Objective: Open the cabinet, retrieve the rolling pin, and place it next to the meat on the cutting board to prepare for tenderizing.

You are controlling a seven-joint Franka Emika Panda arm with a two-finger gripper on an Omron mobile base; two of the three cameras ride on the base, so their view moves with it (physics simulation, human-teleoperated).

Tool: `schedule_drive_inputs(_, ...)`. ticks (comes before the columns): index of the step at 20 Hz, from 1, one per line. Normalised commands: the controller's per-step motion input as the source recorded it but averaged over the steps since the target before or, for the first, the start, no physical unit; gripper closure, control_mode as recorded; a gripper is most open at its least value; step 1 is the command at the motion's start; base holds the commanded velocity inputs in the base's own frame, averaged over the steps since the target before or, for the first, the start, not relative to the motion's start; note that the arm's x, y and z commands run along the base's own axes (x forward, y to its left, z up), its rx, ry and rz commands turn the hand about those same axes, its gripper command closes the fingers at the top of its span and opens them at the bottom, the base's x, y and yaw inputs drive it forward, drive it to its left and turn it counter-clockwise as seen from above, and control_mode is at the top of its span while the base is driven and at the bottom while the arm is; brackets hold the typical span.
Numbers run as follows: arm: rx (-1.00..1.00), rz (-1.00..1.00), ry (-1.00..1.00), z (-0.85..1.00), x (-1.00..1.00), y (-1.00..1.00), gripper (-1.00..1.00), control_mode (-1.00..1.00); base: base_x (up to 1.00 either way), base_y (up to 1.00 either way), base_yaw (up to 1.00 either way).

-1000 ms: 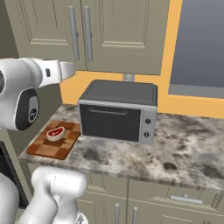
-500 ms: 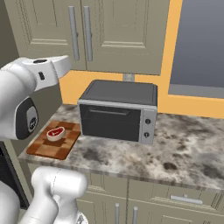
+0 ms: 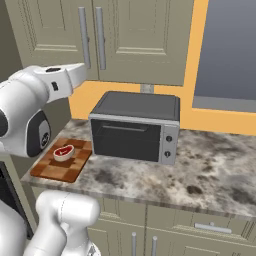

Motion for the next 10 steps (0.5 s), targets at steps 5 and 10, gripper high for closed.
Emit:
schedule_drive_inputs(5,0.0,0.0,0.0,0.0,0.42,-0.02,-1.0,-1.0,0.0,0.0,0.0)
schedule_drive_inputs(10,0.03,0.0,0.01,0.0,0.5,-0.01,-1.0,-1.0,0.0,0.0,0.0)
